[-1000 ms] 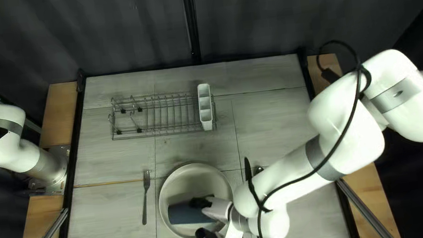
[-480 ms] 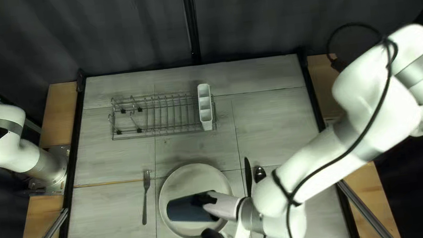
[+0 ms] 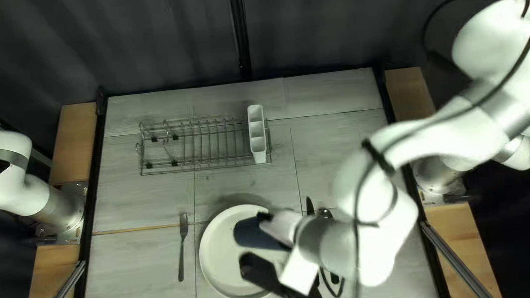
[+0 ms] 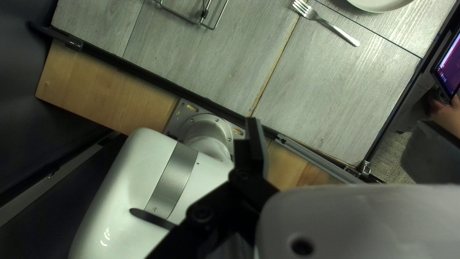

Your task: Pick up and place plate onto table. Place down one fork to the left of the plate. Place spoon and knife to the right of the plate. Place cup above the knife and spoon

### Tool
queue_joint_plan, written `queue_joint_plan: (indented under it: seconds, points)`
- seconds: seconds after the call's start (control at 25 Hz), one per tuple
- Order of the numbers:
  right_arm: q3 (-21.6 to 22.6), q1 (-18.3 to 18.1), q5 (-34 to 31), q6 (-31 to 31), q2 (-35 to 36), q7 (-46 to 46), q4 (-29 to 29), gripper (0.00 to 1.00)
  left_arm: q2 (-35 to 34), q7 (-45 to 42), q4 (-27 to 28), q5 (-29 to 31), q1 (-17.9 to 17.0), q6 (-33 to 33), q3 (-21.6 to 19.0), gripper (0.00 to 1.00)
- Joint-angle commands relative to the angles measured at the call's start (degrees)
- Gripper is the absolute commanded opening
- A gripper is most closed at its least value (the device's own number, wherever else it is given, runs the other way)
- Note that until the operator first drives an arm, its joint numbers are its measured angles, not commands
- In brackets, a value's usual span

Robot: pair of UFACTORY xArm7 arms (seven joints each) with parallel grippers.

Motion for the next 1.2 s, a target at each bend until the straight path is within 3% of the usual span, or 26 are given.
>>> queue_joint_plan:
  seconds: [0.04,0.2,0.44,0.88,1.2]
  points:
    - [-6.07,-3.54,13.31,7.56,2.91,-15.09,5.34,0.00,0.00,0.00,0.00,0.00,0.00,0.00,0.00,1.00]
    - [-9.57,-6.98,21.41,11.10,6.39,-26.63,6.97,0.00,0.00,0.00,0.00,0.00,0.00,0.00,0.00,1.00]
    - [-11.75,-10.23,24.82,14.21,9.30,-33.13,7.25,0.00,0.00,0.00,0.00,0.00,0.00,0.00,0.00,1.00]
    - [-12.85,-15.31,29.75,6.67,16.59,-40.58,2.16,0.00,0.00,0.00,0.00,0.00,0.00,0.00,0.00,1.00]
    - [-12.45,-16.39,31.63,0.78,19.22,-41.73,-1.86,0.00,0.00,0.00,0.00,0.00,0.00,0.00,0.00,1.00]
